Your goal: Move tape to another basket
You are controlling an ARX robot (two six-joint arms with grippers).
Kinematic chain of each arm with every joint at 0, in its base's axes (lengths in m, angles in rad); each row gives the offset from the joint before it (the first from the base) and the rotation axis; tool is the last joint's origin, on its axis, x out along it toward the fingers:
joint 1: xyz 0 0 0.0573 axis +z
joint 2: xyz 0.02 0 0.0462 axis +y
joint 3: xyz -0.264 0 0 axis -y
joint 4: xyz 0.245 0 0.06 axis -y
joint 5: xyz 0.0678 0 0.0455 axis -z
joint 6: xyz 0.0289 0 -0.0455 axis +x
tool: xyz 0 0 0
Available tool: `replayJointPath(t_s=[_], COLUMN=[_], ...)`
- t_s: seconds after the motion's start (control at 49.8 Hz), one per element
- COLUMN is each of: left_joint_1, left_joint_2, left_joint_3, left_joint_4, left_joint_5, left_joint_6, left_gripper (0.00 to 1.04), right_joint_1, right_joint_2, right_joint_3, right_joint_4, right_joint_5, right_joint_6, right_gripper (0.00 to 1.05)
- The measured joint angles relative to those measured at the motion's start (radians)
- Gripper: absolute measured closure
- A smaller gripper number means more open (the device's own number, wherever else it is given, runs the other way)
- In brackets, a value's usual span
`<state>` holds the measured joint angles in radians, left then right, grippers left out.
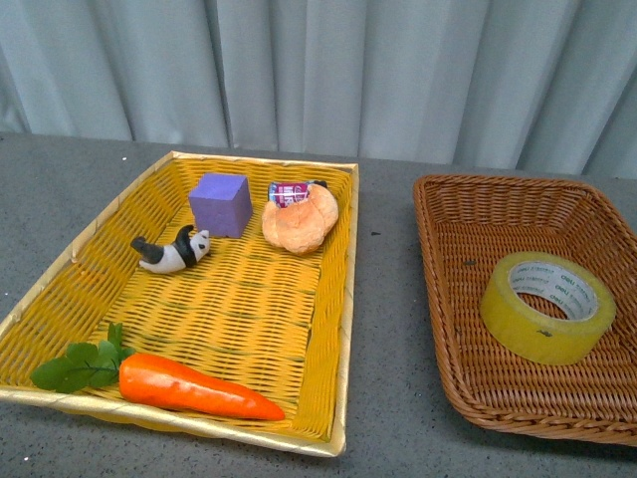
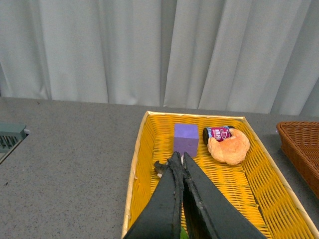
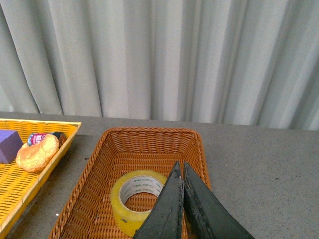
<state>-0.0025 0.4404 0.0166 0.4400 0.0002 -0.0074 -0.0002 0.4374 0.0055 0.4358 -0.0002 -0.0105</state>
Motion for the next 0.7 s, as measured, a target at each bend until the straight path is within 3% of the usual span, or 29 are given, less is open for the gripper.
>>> replayJointPath(t_s=[0.703], left_joint_1=[0.000], left_joint_2=[-0.253], left_joint_3=[0.000], left_joint_4=[-0.249], left_joint_5=[0.000], left_joint_6=[0.000], left_gripper=[1.01], right_joint_1=[0.000], right_joint_2=[-0.252], right_joint_3=[0.000], right_joint_4=[-0.246], right_joint_5=[0.000], right_joint_6=[0.000], right_gripper=[1.04])
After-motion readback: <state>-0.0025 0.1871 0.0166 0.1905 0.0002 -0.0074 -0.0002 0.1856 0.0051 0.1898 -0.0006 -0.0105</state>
